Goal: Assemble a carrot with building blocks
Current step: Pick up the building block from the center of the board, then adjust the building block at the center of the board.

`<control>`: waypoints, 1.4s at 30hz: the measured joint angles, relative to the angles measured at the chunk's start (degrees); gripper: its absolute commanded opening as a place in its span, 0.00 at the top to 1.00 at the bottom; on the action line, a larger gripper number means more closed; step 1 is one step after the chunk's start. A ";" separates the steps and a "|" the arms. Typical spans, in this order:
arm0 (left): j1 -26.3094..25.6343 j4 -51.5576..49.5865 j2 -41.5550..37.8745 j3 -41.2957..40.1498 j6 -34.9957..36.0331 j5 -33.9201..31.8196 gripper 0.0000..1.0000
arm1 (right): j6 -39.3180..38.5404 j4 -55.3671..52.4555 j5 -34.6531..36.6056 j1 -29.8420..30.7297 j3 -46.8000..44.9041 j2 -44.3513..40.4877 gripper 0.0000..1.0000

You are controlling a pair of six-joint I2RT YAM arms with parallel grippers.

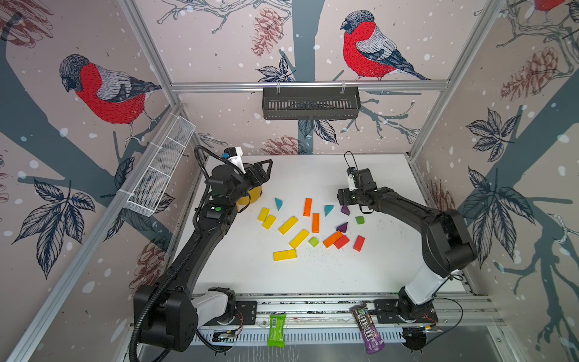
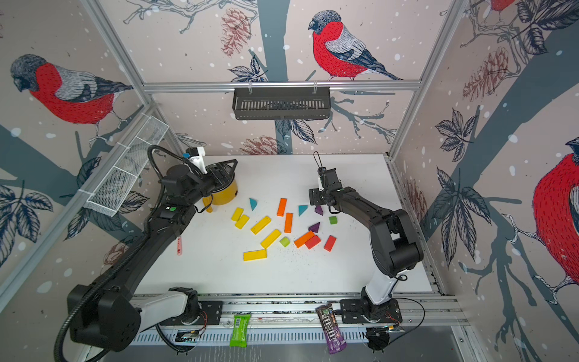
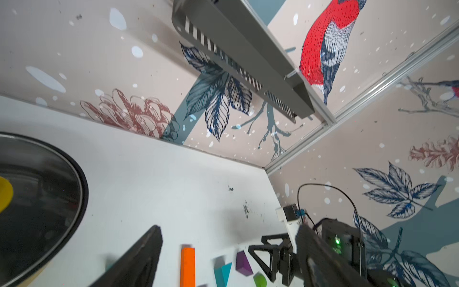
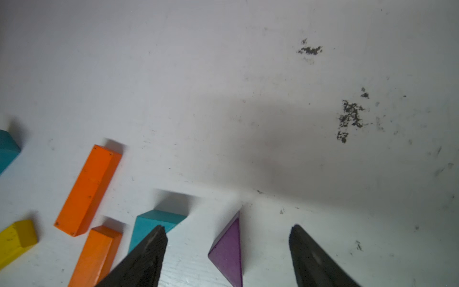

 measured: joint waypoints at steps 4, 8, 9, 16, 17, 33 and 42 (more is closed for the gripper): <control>-1.51 -2.27 -0.17 -0.96 1.86 0.09 0.15 | -1.29 -2.19 0.59 0.74 0.90 2.97 0.25; -1.99 -2.32 0.13 -1.01 2.54 0.28 0.15 | -1.29 -3.21 0.72 1.36 1.22 5.73 0.33; -2.05 -2.32 0.28 -1.01 2.54 0.31 0.15 | -1.27 -3.34 0.72 1.55 1.22 6.25 0.34; -2.21 -2.49 1.14 -1.11 2.54 0.63 0.17 | -1.03 -3.32 1.01 1.92 0.79 7.58 0.43; -2.23 -2.64 1.25 -1.11 2.54 0.76 0.17 | -1.03 -3.30 1.05 1.95 0.70 7.80 0.46; -2.47 -3.23 1.73 -1.20 2.56 1.38 0.17 | -1.57 -3.19 3.34 2.29 1.20 8.87 0.74; -2.47 -3.17 1.86 -1.38 2.82 1.49 0.17 | -8.11 -2.71 5.46 2.21 8.74 12.79 0.78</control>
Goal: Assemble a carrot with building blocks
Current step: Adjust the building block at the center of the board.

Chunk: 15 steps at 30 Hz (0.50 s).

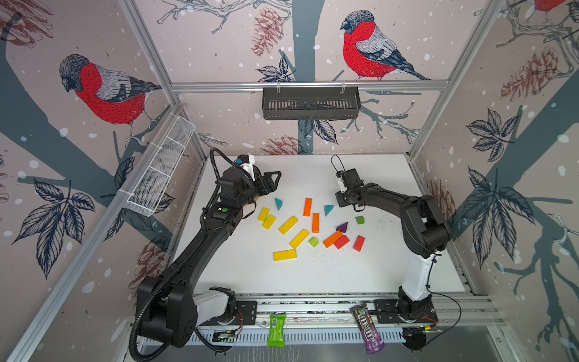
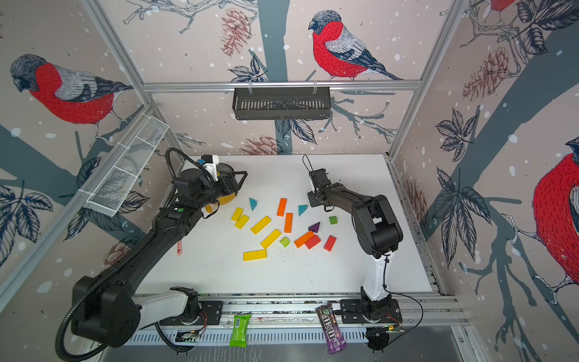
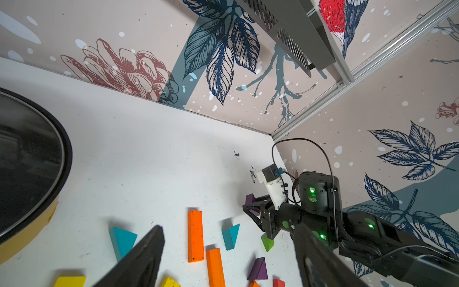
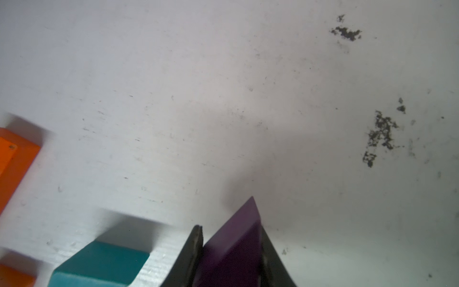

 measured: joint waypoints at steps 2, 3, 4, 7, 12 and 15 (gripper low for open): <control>0.00 -0.02 -0.02 0.00 0.11 0.00 0.17 | -0.85 -0.20 0.31 0.85 0.07 0.74 0.79; 0.00 0.00 -0.02 0.00 0.13 -0.11 0.17 | -0.87 -0.20 0.20 1.46 -0.24 0.79 0.79; 0.00 -0.02 -0.02 0.00 0.13 -0.20 0.17 | -0.90 -0.20 0.00 2.12 -0.63 0.79 0.79; 0.00 -0.02 -0.02 0.00 0.15 -0.26 0.18 | -0.87 0.02 -1.14 3.80 -2.29 0.55 0.79; 0.00 0.00 -0.02 -0.02 0.13 -0.24 0.18 | -0.85 0.28 -1.79 6.23 -3.15 0.00 0.78; 0.00 0.00 -0.02 -0.02 0.13 -0.24 0.18 | -0.87 1.03 -2.78 6.88 -3.30 0.00 0.78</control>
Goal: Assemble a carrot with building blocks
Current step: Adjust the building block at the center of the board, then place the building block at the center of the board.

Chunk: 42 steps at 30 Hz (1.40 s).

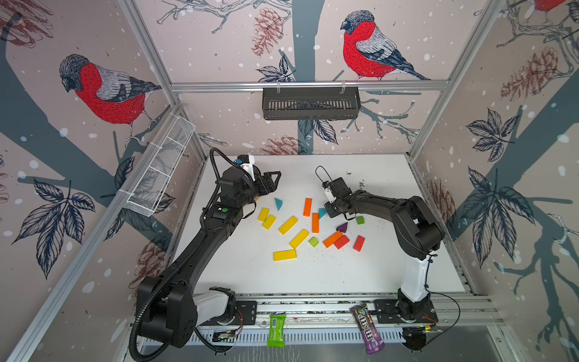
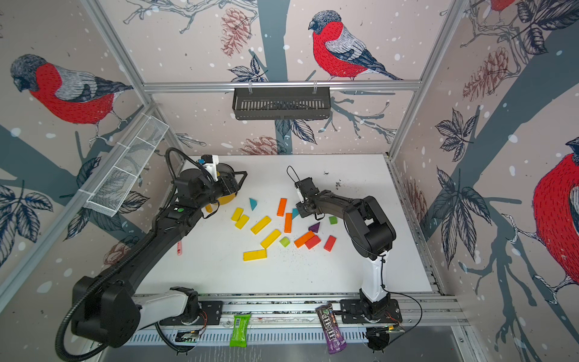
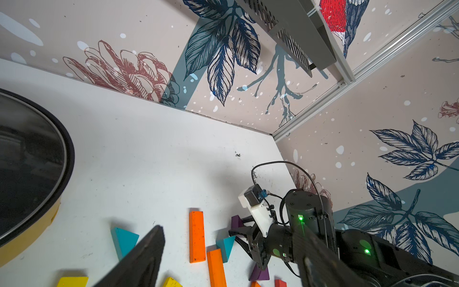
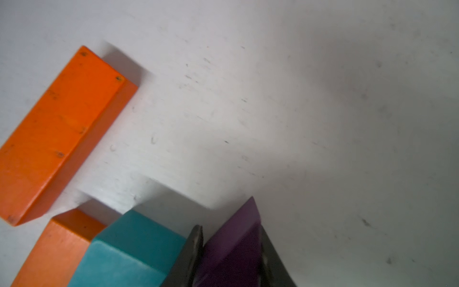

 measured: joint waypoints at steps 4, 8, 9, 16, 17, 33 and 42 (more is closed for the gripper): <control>0.00 0.07 0.00 -0.26 0.02 -0.02 0.18 | -1.66 -0.17 -0.39 -1.60 1.33 0.17 0.77; 0.00 0.24 0.04 -0.55 0.02 0.15 0.18 | -6.54 0.22 -0.55 -4.17 3.41 0.87 0.76; 0.00 0.46 0.04 -0.61 0.02 0.17 0.18 | -8.13 -0.17 -1.01 -4.85 4.59 1.84 0.76; 0.00 1.60 0.02 -1.16 0.42 0.59 0.18 | -15.82 -1.75 -4.46 -6.38 10.05 7.04 0.72; 0.00 1.90 0.02 -1.33 0.61 0.72 0.18 | -16.55 -1.68 -4.57 -6.67 10.25 7.30 0.69; -0.04 3.63 0.09 -1.73 1.03 2.36 0.18 | -19.21 -0.81 -6.75 -7.80 9.05 5.95 0.33; -0.04 3.89 -0.31 -1.75 1.01 2.47 0.18 | -15.89 -1.29 -5.27 -9.40 5.57 1.49 0.34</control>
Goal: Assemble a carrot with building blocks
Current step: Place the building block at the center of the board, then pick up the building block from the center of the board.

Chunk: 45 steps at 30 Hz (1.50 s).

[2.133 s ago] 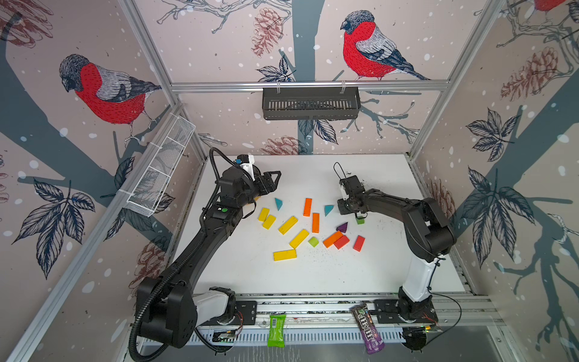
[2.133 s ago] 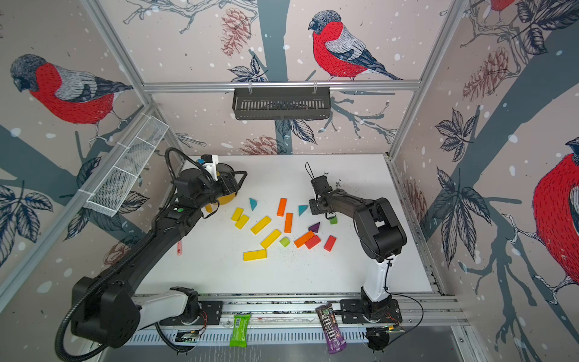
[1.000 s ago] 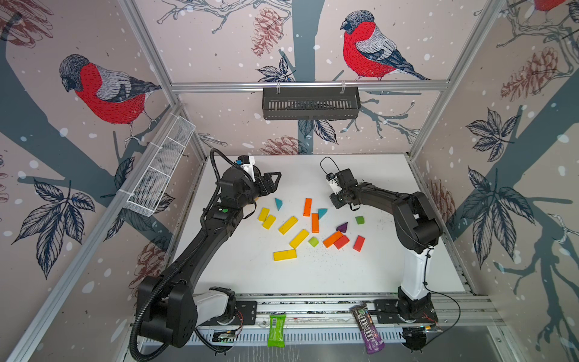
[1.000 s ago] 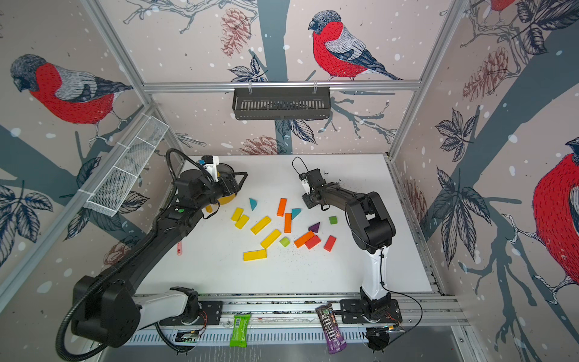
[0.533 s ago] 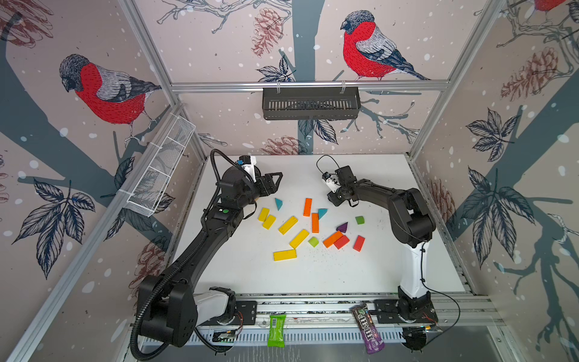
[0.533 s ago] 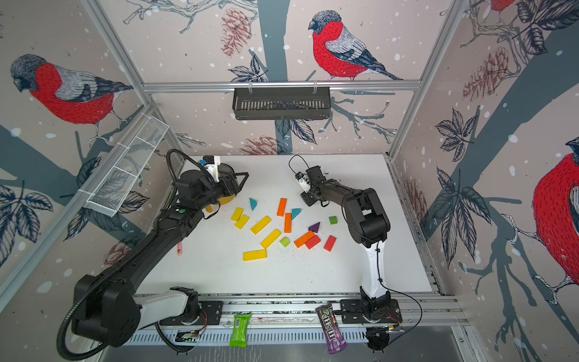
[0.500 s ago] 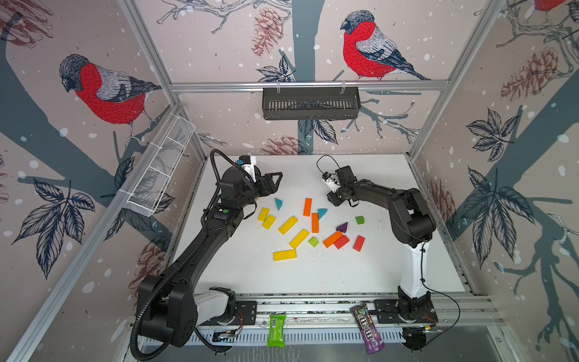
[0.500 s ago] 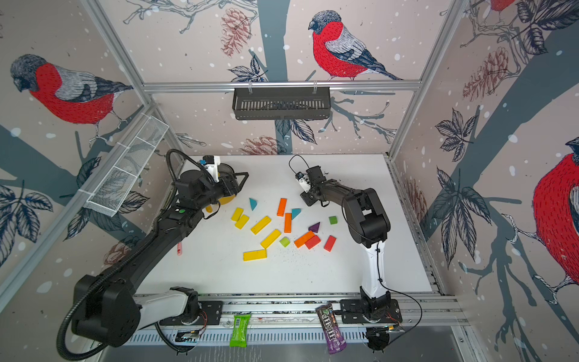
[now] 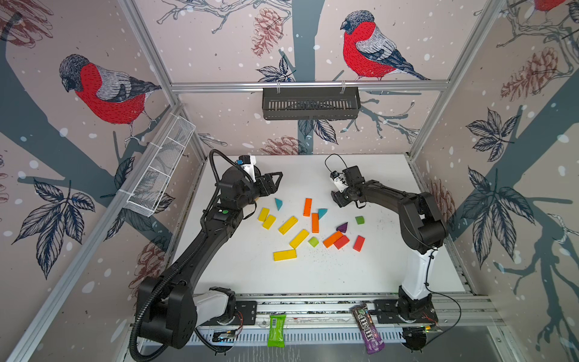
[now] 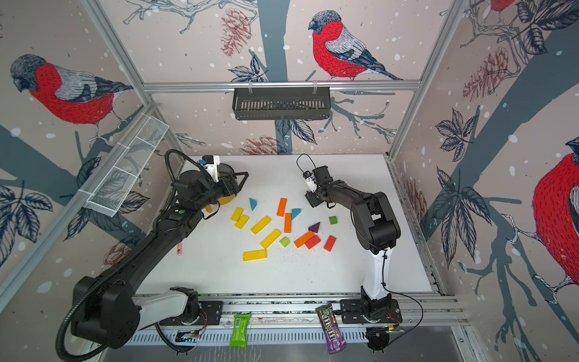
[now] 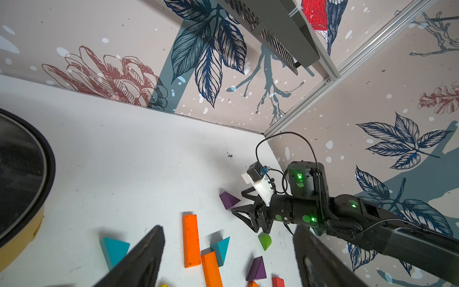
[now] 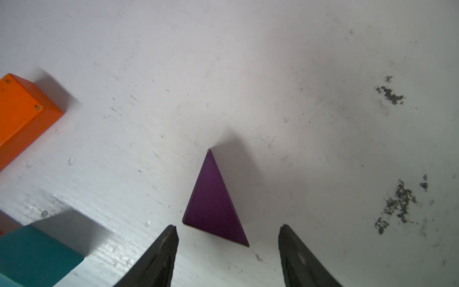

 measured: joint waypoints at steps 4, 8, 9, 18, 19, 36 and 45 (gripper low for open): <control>0.00 0.00 -0.02 0.00 -0.09 0.24 0.18 | 1.42 -0.52 1.16 -0.07 -0.63 -2.21 0.34; 0.00 0.04 -0.39 0.00 -0.11 0.63 0.18 | 3.39 0.11 0.90 -0.66 -1.86 -4.63 0.33; 0.00 0.02 -0.44 0.00 -0.11 0.66 0.18 | 4.35 0.52 0.13 -1.14 -1.88 -4.79 0.34; 0.00 0.00 -0.44 0.00 -0.07 0.85 0.18 | 14.88 3.58 2.64 -4.61 2.97 -0.09 0.49; 0.00 0.00 -0.44 0.00 -0.07 0.83 0.18 | 15.47 3.45 3.19 -4.33 3.28 0.79 0.49; -0.04 0.00 -0.28 0.00 -0.17 0.87 0.18 | 18.88 1.88 6.29 -2.08 2.29 2.89 0.51; -0.09 0.00 -0.28 0.00 -0.20 0.85 0.18 | 19.10 0.98 8.09 -2.23 2.75 2.14 0.45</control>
